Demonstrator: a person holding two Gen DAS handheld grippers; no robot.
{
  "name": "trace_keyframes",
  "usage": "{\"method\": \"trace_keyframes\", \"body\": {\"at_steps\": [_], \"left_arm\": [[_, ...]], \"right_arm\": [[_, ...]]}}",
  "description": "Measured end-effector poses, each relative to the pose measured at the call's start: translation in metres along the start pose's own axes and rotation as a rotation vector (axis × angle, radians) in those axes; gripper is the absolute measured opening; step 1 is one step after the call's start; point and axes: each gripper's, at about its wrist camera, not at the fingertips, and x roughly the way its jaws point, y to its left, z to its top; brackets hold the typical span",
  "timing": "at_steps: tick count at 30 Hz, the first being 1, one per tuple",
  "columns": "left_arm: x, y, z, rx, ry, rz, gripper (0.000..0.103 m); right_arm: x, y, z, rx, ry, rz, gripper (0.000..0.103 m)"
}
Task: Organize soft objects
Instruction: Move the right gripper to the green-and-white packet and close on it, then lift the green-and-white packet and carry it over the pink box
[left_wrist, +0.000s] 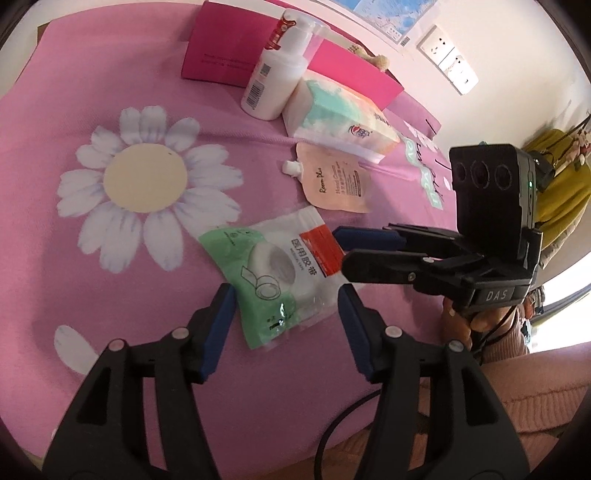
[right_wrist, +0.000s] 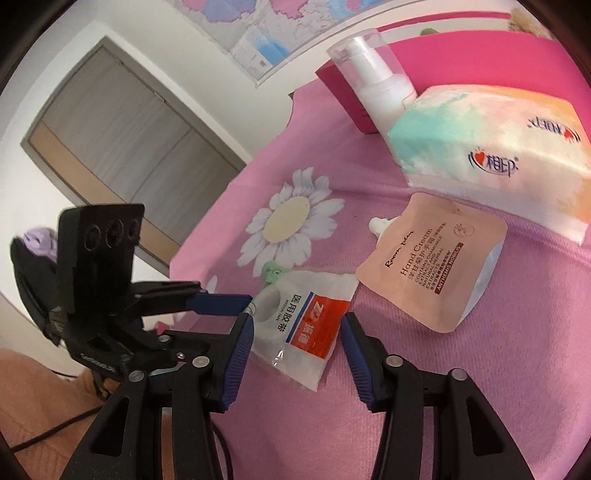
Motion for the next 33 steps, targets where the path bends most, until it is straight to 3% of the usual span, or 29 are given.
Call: {"method": "trace_keyframes", "body": {"at_steps": [2,6,10,17,33], "left_arm": [[0.001,-0.001,0.000,0.002,-0.007,0.017,0.052],[0.004,0.000,0.004,0.000,-0.004,0.044,0.038],[0.004,0.003,0.004,-0.009,-0.004,0.038,0.038],[0.002,0.006,0.005,-0.035,-0.009,0.005,0.038],[-0.009,-0.014,0.014,0.012,-0.053,-0.029,0.038]], "right_arm": [[-0.005,-0.002,-0.001,0.014,-0.013,0.016,0.037],[-0.008,-0.004,-0.002,0.029,-0.021,0.021,0.033],[-0.009,-0.005,-0.006,0.036,-0.010,-0.012,0.030],[-0.009,-0.001,-0.006,0.012,-0.010,-0.046,0.015],[-0.034,0.017,0.002,-0.037,-0.085,-0.035,0.013]]}}
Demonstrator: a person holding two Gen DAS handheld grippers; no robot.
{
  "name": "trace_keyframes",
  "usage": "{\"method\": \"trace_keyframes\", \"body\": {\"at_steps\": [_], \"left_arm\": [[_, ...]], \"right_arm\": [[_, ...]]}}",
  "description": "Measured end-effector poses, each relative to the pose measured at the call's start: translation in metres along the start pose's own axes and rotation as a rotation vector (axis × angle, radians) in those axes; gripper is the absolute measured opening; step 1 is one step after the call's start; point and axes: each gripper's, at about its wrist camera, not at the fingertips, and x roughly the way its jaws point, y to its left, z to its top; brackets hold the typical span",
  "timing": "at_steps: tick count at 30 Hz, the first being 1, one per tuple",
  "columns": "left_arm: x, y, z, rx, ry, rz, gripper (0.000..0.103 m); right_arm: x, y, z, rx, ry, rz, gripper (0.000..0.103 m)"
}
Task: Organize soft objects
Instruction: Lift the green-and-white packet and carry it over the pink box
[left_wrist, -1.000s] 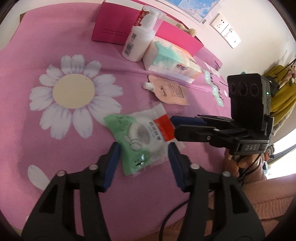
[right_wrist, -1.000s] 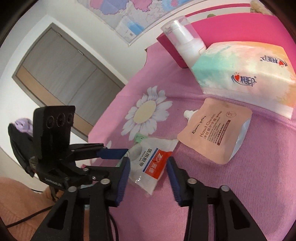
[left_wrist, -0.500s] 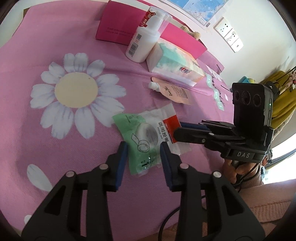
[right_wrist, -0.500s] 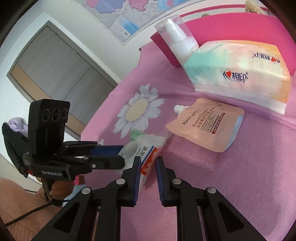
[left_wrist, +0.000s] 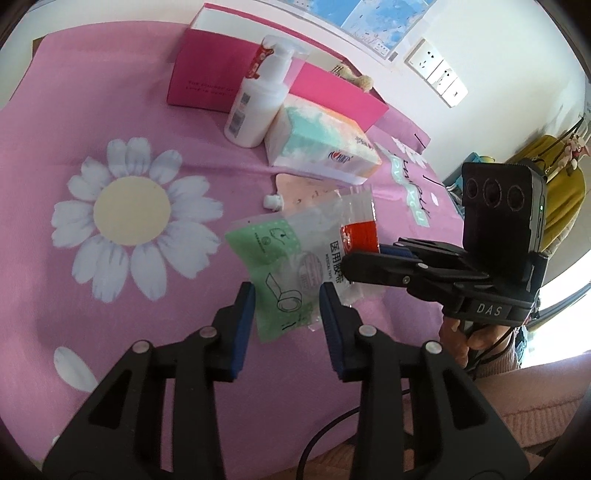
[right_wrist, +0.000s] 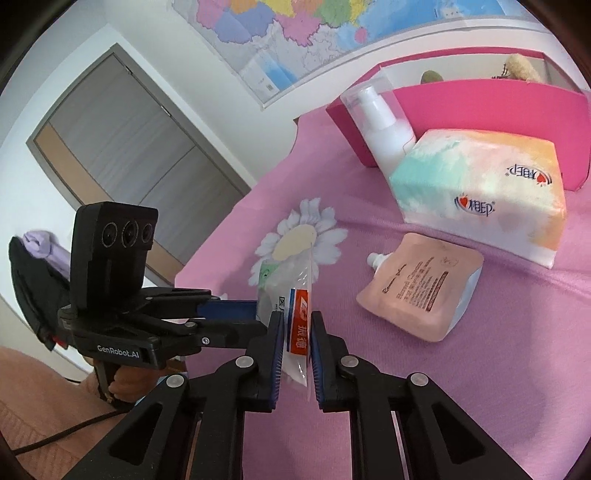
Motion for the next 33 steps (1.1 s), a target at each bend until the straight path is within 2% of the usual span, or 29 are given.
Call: {"method": "trace_keyframes", "body": {"at_steps": [17,33], "left_arm": [[-0.014,-0.018,0.030,0.065,-0.080,-0.014,0.038],[-0.044,-0.037,0.080,0.168,-0.192,0.040,0.038]], "right_arm": [[-0.029,-0.001,0.019,-0.006,-0.080,-0.005,0.013],[-0.054,0.017,0.068,-0.079,-0.182,0.005,0.013]]}}
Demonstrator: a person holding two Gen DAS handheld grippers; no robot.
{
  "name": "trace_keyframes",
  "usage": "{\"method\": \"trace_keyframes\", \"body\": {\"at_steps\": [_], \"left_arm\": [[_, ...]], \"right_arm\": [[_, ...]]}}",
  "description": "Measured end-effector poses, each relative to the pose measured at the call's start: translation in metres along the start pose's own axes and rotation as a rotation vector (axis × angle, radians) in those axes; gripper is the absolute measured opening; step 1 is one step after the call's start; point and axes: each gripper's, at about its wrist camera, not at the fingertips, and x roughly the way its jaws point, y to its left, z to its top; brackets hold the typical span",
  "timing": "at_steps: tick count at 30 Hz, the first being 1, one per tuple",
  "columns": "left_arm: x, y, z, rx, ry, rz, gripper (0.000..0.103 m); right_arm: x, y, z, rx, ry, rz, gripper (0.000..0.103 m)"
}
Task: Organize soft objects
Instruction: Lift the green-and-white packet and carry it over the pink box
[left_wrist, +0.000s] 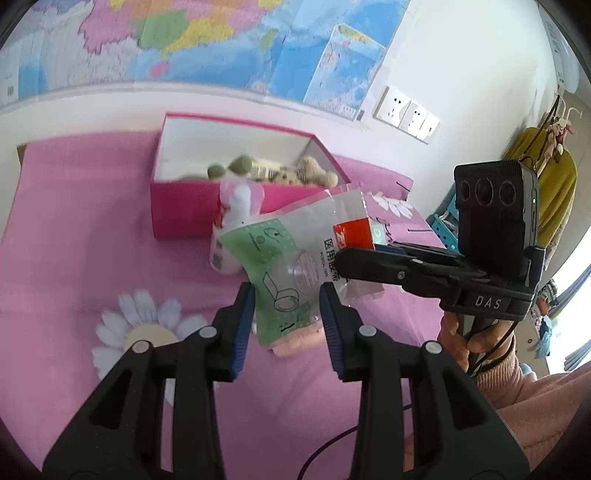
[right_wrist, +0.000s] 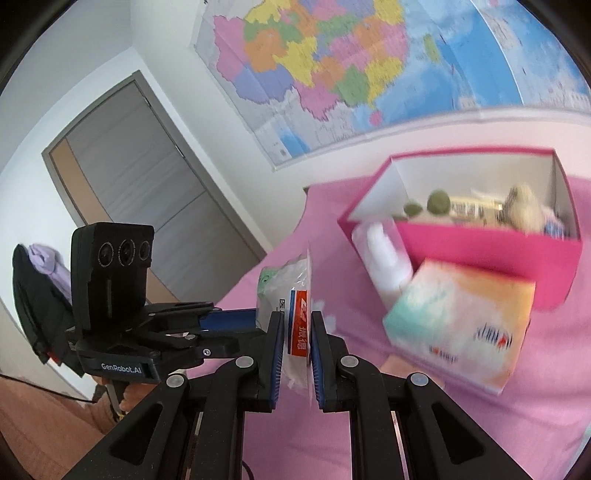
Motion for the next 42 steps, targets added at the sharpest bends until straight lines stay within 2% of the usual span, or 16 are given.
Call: {"method": "trace_keyframes", "body": {"at_steps": [7,19,20,32,42], "left_arm": [[-0.009,0.001,0.030,0.038,-0.046,0.030,0.038],[-0.010,0.012,0.080,0.083,-0.070,0.078,0.038],[-0.009,0.013,0.084,0.087,-0.047,0.072,0.038],[0.021,0.036,0.119,0.064,-0.017,0.080,0.039],[0.055,0.062,0.136,0.001,0.034,0.077,0.039]], "right_arm": [[-0.004,-0.002,0.028,-0.017,-0.042,0.013,0.013],[0.006,-0.016,0.073,-0.006,-0.080,0.026,0.013],[0.007,-0.017,0.076,-0.007,-0.083,0.023,0.013],[0.029,-0.043,0.107,0.029,-0.086,-0.009,0.013],[0.054,-0.075,0.122,0.073,-0.044,-0.048,0.014]]}}
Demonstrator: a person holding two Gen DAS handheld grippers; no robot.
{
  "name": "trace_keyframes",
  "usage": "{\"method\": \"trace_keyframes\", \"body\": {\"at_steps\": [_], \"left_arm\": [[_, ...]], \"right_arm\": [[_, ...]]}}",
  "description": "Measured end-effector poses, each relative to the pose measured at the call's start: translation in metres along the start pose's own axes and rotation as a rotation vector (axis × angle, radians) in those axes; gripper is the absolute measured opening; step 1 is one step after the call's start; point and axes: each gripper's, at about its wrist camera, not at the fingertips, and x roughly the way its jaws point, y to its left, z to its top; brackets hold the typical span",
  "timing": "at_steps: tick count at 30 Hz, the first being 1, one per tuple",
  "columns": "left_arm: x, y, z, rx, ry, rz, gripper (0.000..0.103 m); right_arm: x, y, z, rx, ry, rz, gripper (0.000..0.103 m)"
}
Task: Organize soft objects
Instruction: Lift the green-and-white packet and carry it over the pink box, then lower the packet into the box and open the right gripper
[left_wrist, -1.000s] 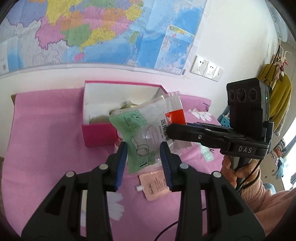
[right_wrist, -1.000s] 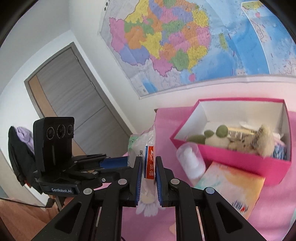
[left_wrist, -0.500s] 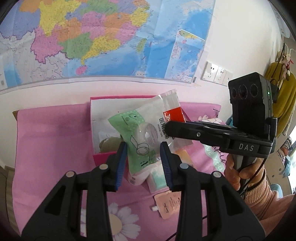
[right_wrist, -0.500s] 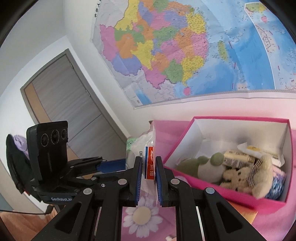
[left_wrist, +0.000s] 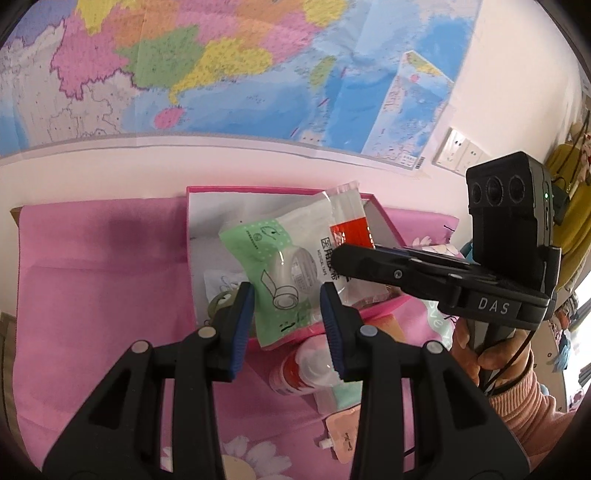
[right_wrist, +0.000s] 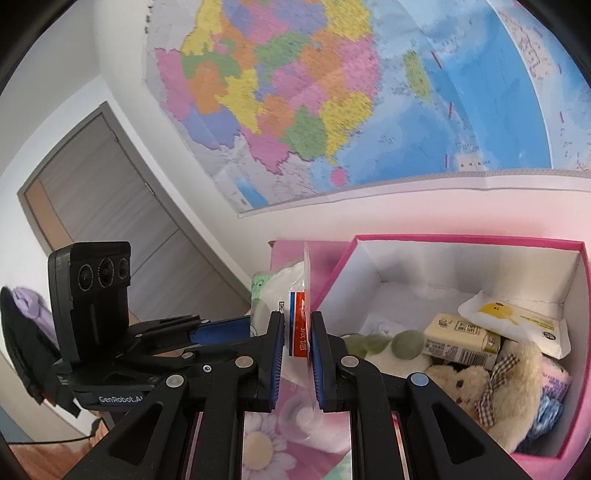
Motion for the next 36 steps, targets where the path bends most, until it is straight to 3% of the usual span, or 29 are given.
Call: {"method": "trace_keyframes", "body": {"at_steps": [15,21,23,25,36], "left_arm": [[0.050,0.021,0.015,-0.047,0.081,0.048,0.040],[0.068,0.030,0.017,-0.087,0.105,0.087,0.039],[0.069,0.033,0.016,-0.098,0.106,0.093,0.039],[0.068,0.033,0.013,-0.097,0.102,0.091,0.039],[0.023,0.022,-0.008,-0.046,-0.020,0.123,0.039]], "right_arm": [[0.040,-0.038,0.011,0.086,0.058,-0.055,0.019],[0.057,-0.047,0.017,0.106,0.075,-0.120,0.030],[0.060,-0.048,0.019,0.107,0.077,-0.141,0.042],[0.059,-0.046,0.020,0.089,0.064,-0.180,0.047],[0.022,-0.038,0.006,0.055,0.016,-0.162,0.047]]}}
